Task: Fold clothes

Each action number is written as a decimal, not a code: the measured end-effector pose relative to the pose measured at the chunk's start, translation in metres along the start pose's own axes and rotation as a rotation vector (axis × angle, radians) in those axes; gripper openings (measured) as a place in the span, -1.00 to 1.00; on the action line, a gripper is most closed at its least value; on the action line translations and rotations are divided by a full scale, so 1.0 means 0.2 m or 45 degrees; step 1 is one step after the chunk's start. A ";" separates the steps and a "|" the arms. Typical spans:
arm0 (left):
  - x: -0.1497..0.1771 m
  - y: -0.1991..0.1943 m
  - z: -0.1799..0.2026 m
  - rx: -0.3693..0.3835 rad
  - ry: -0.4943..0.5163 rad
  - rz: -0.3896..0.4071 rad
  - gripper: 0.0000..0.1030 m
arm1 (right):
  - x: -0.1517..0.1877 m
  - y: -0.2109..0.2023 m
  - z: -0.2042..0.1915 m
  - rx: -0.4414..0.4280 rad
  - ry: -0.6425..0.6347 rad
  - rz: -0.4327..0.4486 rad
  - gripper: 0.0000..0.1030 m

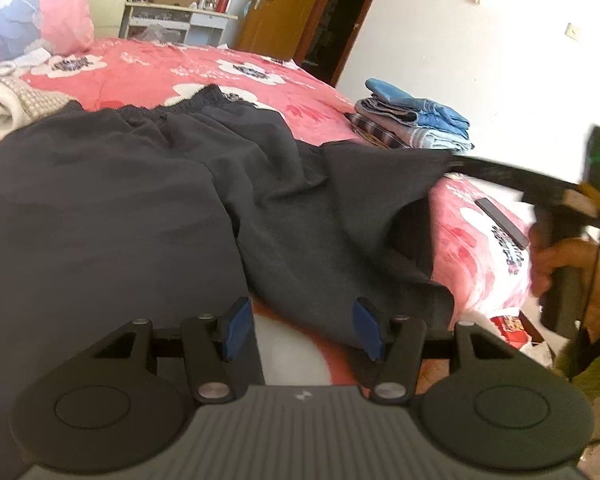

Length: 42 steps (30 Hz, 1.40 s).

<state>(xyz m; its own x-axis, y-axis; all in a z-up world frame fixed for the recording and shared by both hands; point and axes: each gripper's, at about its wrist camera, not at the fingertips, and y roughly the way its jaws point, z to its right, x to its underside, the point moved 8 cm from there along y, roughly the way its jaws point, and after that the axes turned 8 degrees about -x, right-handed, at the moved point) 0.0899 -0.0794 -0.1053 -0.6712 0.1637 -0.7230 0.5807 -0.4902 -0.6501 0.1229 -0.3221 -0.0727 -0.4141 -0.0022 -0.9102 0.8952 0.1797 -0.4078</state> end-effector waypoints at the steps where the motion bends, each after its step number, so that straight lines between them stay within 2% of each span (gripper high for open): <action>1: 0.01 0.00 0.01 0.015 -0.001 -0.012 0.11 | 0.02 -0.08 0.12 0.048 0.093 0.037 -0.95; 3: 0.02 0.02 0.03 0.065 -0.013 -0.055 0.11 | 0.07 -0.20 0.33 0.128 0.256 0.081 -0.96; 5: 0.04 0.04 0.05 0.130 -0.038 -0.109 0.11 | 0.20 -0.25 0.54 0.183 0.423 0.073 -0.96; 9: 0.06 0.10 0.07 0.193 -0.170 -0.184 0.11 | 0.44 -0.28 0.82 0.238 0.686 0.057 -0.96; 12: 0.05 0.15 0.09 0.236 -0.273 -0.212 0.09 | 0.52 -0.29 0.88 0.188 0.838 0.110 -0.96; 15: 0.04 0.20 0.12 0.252 -0.315 -0.223 0.08 | 0.55 -0.30 0.88 0.151 0.890 0.124 -0.93; 20: 0.05 0.24 0.21 0.262 -0.278 -0.226 0.08 | 0.54 -0.36 0.82 0.033 0.932 0.152 -0.86; 23: 0.09 0.27 0.28 0.232 -0.210 -0.254 0.07 | 0.54 -0.36 0.80 0.018 0.925 0.134 -0.74; 25: 0.10 0.33 0.31 0.150 -0.199 -0.282 -0.14 | 0.55 -0.36 0.79 0.016 0.932 0.138 -0.63; 26: 0.11 0.35 0.32 0.109 -0.193 -0.296 -0.59 | 0.55 -0.36 0.79 0.013 0.938 0.142 -0.61; 27: 0.12 0.37 0.34 0.071 -0.190 -0.310 -0.89 | 0.55 -0.36 0.79 0.009 0.940 0.146 -0.60; 29: 0.10 0.37 0.32 0.164 -0.348 -0.344 -0.92 | 0.56 -0.36 0.78 0.002 0.944 0.152 -0.60; 32: -0.06 0.24 0.30 0.615 -0.769 -0.269 -0.93 | 0.54 -0.38 0.78 0.004 0.924 0.161 -0.60; 37: 0.05 0.27 0.31 0.525 -0.646 -0.335 -0.84 | 0.53 -0.41 0.81 0.037 0.902 0.181 -0.59; 38: 0.07 0.28 0.31 0.508 -0.622 -0.348 -0.77 | 0.53 -0.41 0.82 0.046 0.902 0.182 -0.57; 42: 0.16 0.31 0.30 0.436 -0.523 -0.400 -0.30 | 0.54 -0.38 0.84 0.090 0.894 0.136 -0.52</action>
<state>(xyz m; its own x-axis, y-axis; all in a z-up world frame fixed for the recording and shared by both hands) 0.0764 -0.1565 -0.1536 -0.9481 0.0349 -0.3159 0.1917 -0.7300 -0.6560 0.0369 -0.5005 -0.1528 -0.3102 0.6500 -0.6938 0.9356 0.0792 -0.3441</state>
